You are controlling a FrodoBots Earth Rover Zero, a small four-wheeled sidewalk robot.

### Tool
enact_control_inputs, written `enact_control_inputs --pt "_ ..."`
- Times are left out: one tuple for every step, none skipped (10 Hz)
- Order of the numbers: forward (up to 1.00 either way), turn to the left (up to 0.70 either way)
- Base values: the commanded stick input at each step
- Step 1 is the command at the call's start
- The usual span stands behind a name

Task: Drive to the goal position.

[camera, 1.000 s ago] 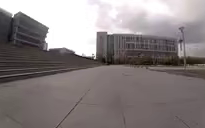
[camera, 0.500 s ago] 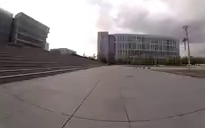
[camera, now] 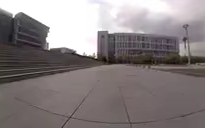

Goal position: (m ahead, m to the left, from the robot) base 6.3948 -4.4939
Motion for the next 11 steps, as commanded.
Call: enact_control_inputs --pt "0.0 -0.45" --pt "0.0 -0.45" --pt "0.0 -0.45" --pt "0.0 -0.45" --pt "0.0 -0.45" --pt "0.0 -0.45" --pt "0.0 -0.45" --pt "0.0 -0.45" --pt "0.0 -0.45" --pt "0.0 -0.45" --pt "0.0 -0.45"
